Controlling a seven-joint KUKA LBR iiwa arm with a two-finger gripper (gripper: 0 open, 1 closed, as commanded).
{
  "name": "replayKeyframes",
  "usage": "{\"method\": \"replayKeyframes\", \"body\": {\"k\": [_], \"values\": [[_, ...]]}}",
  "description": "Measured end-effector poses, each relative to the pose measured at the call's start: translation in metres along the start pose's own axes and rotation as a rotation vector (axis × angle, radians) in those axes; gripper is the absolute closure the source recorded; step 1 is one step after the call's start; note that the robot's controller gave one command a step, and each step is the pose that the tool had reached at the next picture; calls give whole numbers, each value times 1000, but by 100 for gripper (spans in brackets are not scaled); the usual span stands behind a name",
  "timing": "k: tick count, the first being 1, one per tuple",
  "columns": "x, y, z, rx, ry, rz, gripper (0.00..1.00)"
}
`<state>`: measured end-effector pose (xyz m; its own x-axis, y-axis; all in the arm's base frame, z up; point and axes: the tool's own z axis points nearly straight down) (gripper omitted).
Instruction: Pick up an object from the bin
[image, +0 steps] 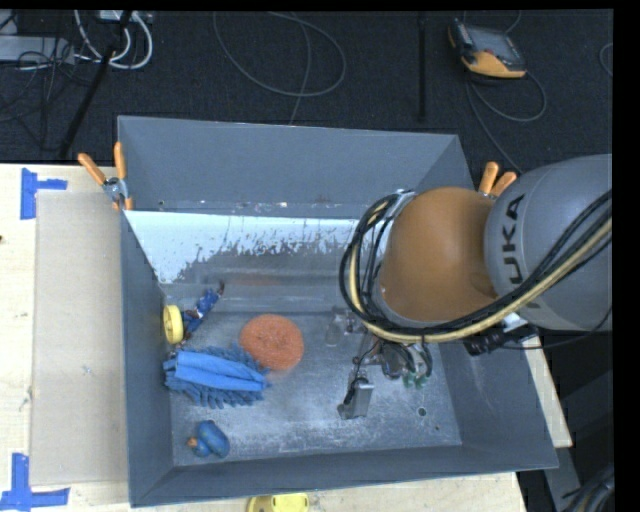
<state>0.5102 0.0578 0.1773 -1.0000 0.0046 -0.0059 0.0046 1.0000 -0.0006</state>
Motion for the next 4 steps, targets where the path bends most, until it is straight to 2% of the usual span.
{"method": "replayKeyframes", "body": {"k": [1, 2, 3, 4], "values": [[-6, 21, 19, -2, 4, -13, 0], [-22, 21, 25, -3, 11, -251, 0], [-26, 44, 40, -2, 5, -346, 0], [-49, 58, 46, -2, 6, -62, 0]]}}
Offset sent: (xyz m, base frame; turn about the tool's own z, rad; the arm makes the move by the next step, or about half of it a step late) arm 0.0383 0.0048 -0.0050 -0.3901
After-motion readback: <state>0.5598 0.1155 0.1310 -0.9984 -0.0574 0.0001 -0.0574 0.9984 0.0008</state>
